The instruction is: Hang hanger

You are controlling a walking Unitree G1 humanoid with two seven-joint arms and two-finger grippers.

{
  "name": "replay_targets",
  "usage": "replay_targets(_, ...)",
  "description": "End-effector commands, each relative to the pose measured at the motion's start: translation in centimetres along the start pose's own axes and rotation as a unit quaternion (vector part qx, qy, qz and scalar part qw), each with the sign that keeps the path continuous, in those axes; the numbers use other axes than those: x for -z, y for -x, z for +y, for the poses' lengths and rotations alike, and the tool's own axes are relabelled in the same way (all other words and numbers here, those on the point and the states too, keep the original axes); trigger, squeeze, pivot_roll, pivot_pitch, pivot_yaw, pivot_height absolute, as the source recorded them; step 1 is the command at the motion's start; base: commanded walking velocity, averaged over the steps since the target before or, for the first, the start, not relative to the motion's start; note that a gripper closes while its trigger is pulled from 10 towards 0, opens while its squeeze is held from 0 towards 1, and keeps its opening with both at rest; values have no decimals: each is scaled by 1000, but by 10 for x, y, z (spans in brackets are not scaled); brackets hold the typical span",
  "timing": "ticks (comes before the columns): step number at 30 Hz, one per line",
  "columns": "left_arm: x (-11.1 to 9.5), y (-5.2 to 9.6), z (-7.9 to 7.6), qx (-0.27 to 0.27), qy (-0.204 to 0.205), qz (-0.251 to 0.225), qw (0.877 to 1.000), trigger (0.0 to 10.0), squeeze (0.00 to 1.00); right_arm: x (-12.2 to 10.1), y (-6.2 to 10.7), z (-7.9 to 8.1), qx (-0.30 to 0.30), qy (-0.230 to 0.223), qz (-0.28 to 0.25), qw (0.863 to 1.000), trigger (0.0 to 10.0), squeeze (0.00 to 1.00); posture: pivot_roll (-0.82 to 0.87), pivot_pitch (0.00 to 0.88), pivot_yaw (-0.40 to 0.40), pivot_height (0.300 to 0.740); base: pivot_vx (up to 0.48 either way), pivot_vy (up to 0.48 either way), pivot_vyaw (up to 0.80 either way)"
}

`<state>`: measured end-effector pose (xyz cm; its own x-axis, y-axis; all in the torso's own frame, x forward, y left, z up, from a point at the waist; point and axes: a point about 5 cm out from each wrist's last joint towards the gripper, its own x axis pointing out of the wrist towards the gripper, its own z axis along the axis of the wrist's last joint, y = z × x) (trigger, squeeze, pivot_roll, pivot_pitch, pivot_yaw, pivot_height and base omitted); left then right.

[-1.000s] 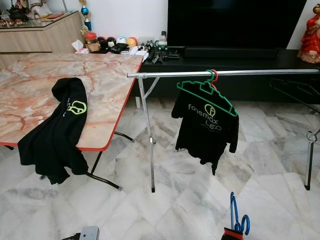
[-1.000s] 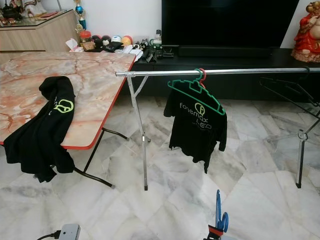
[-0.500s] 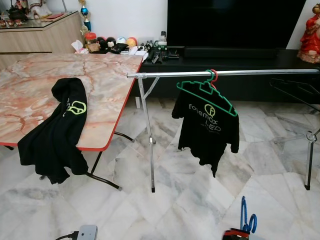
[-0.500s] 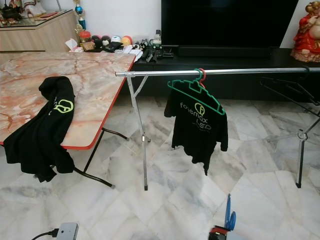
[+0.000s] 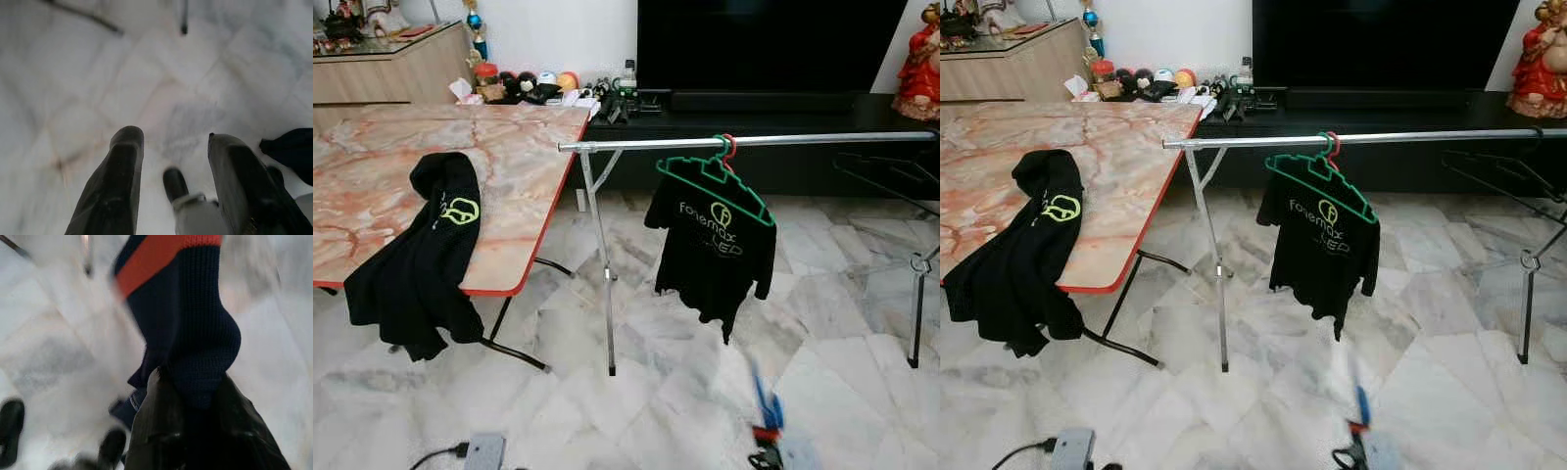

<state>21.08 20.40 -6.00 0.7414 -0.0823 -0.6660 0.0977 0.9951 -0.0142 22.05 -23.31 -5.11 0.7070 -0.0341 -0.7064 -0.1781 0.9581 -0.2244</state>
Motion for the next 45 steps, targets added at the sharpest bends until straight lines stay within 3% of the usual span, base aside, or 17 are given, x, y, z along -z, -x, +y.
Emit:
replay_targets(1,-14,-3,-1,33,-54,-22,998,10000,0,-43,-4,-16,-13,-2,-83,996,10000,0,-80,38,44,740,0,0,0)
replay_targets(5,-33,-6,-13,88,-159,-59,982,10000,0,-77,-1,-25,-77,89,-133,984,10000,0,-84,47,39,740,0,0,0)
replay_targets(6,-43,-8,-20,119,-177,-75,974,10000,0,-90,3,-22,-142,123,-161,969,10000,0,-79,56,36,740,0,0,0)
replay_targets(7,-43,-8,-20,119,-177,-75,974,10000,0,-90,3,-22,-142,123,-161,969,10000,0,-79,56,36,740,0,0,0)
replay_targets(9,-54,-10,-30,161,-189,-88,965,10000,0,-106,13,-22,-203,163,-201,944,10000,0,-77,58,34,740,0,0,0)
replay_targets(10,-54,-10,-30,161,-189,-88,965,10000,0,-106,13,-22,-203,163,-201,944,10000,0,-77,58,34,740,0,0,0)
replay_targets(12,-57,-10,-45,220,-295,-88,926,10000,0,-128,31,-30,-253,207,-235,916,10000,0,-83,70,33,740,0,0,0)
replay_targets(13,-57,-10,-45,220,-295,-88,926,10000,0,-128,31,-30,-253,207,-235,916,10000,0,-83,70,33,740,0,0,0)
replay_targets(14,-58,-10,-53,244,-332,-83,907,10000,0,-139,46,-33,-279,239,-259,893,10000,0,-87,71,32,740,0,0,0)
replay_targets(16,-59,-10,-57,254,-339,-84,902,10000,0,-142,52,-36,-287,260,-259,885,10000,0,-89,70,30,740,0,0,0)
replay_targets(17,-63,-11,-63,267,-347,-89,895,10000,0,-147,63,-39,-303,292,-257,870,10000,0,-93,78,31,740,0,0,0)
replay_targets(19,-68,-12,-68,272,-354,-96,889,10000,0,-154,74,-39,-321,309,-262,856,10000,0,-97,81,31,740,0,0,0)
replay_targets(20,-74,-13,-72,274,-348,-108,890,10000,0,-159,84,-39,-341,327,-264,841,10000,0,-103,84,30,740,0,0,0)
replay_targets(24,-92,-14,-81,275,-331,-143,891,10000,0,-167,102,-37,-365,371,-256,815,10000,0,-107,90,25,740,0,0,0)
replay_targets(33,-103,-16,-87,262,-317,-167,896,10000,0,-184,115,-15,-377,397,-274,791,10000,0,-94,94,17,740,0,0,0)
replay_targets(40,-112,-17,-85,240,-243,-187,921,10000,0,-192,128,-4,-392,418,-282,770,10000,0,-98,99,13,740,0,0,0)
replay_targets(45,-125,-18,-84,204,-231,-217,926,10000,0,-194,132,-2,-395,422,-280,766,10000,0,-104,98,13,740,0,0,0)
